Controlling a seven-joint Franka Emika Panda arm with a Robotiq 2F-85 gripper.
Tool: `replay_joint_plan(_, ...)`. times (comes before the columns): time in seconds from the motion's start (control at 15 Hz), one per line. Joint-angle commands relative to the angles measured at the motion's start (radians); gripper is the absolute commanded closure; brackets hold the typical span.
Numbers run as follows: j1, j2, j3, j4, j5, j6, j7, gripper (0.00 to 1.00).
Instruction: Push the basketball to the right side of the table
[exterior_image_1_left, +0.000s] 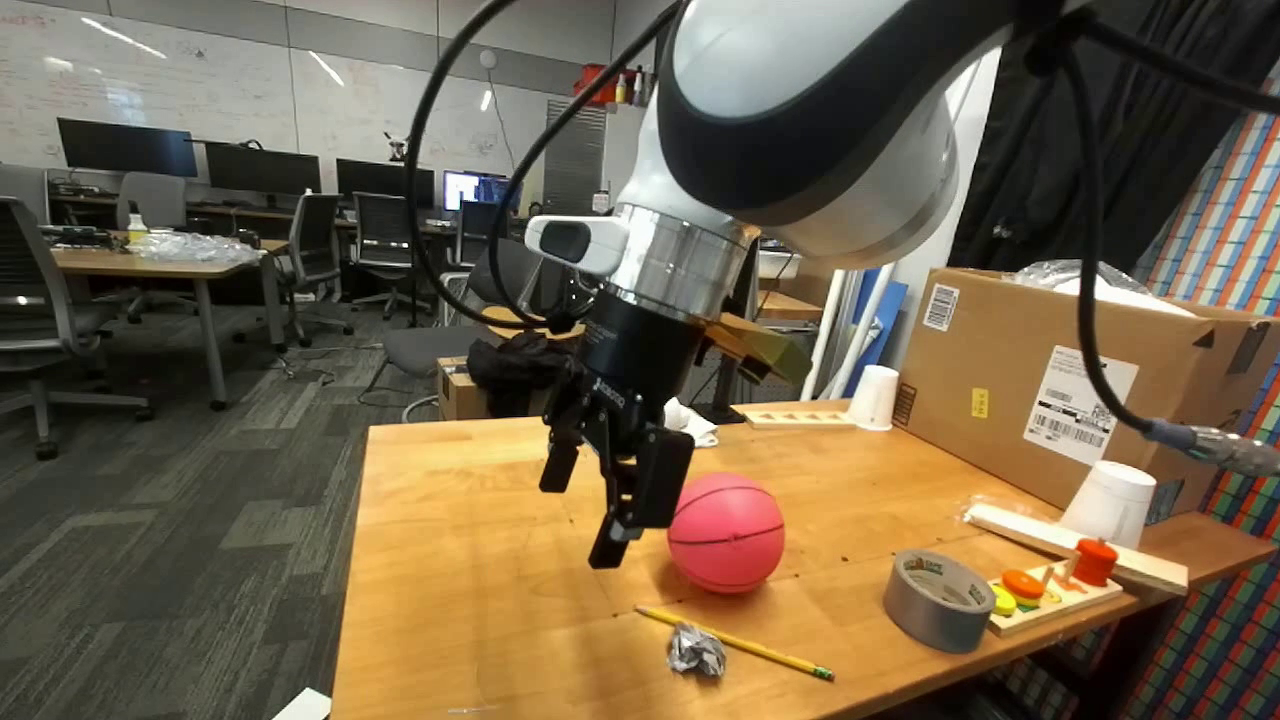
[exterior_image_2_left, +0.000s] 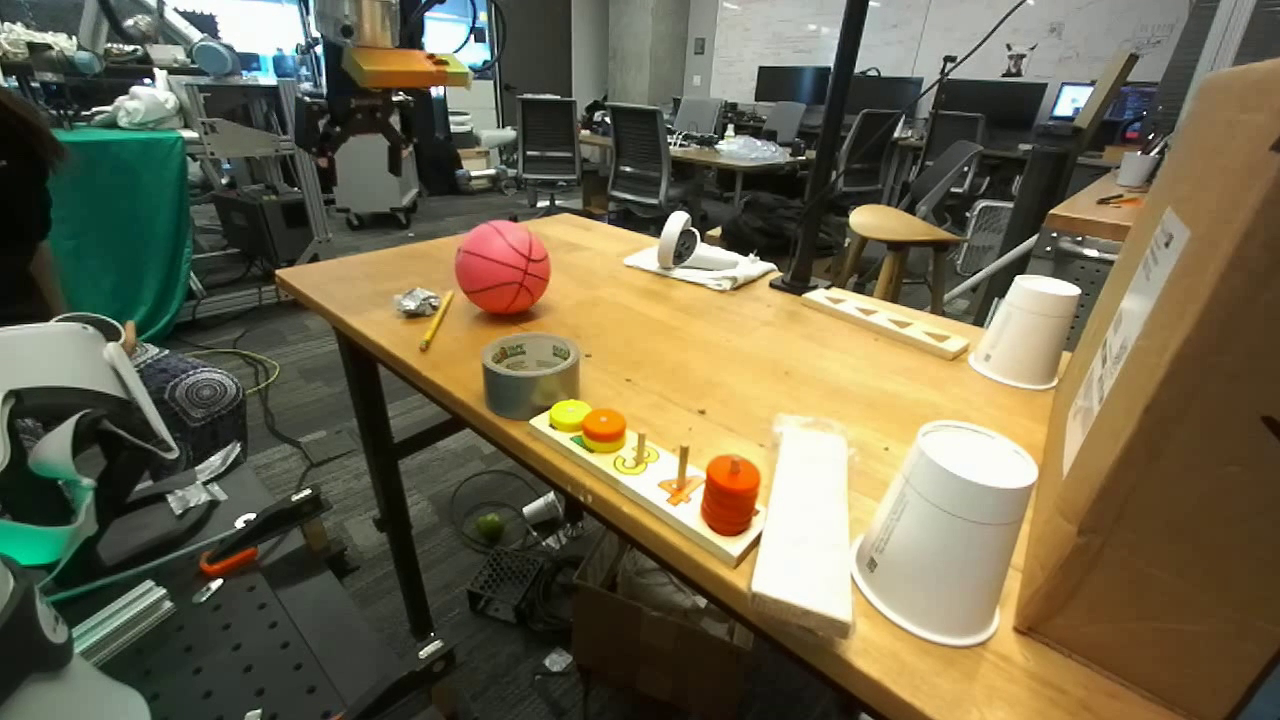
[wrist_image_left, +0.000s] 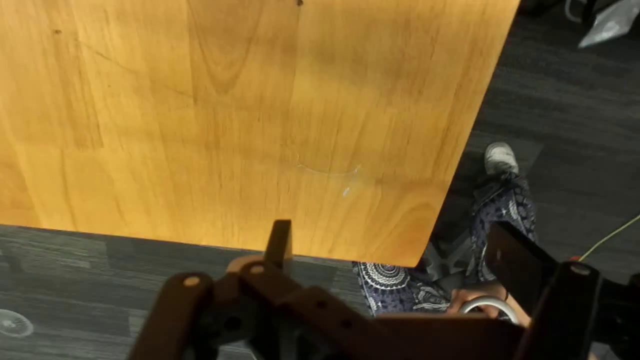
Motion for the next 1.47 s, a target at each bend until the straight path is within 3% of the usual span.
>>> replay_joint_plan(0.0,-0.072,0.069,0.002,0.05,0.009,-0.053,-0.266,0.0)
replay_joint_plan(0.33,-0.195,0.15,-0.026,0.069,0.045,-0.114,-0.489,0.0)
replay_joint_plan(0.6,-0.305,0.129,-0.101,0.018,-0.003,-0.095,-0.496,0.0)
replay_joint_plan(0.73,-0.331,-0.022,-0.13,-0.088,-0.06,-0.021,-0.513,0.0)
replay_joint_plan(1.13,-0.352,-0.341,-0.193,-0.231,-0.354,-0.016,-0.395,0.0)
replay_joint_plan(1.27,-0.336,-0.46,-0.184,-0.308,-0.393,0.012,-0.309,0.0)
replay_joint_plan(1.4,-0.28,-0.521,-0.178,-0.357,-0.338,-0.01,-0.264,0.0)
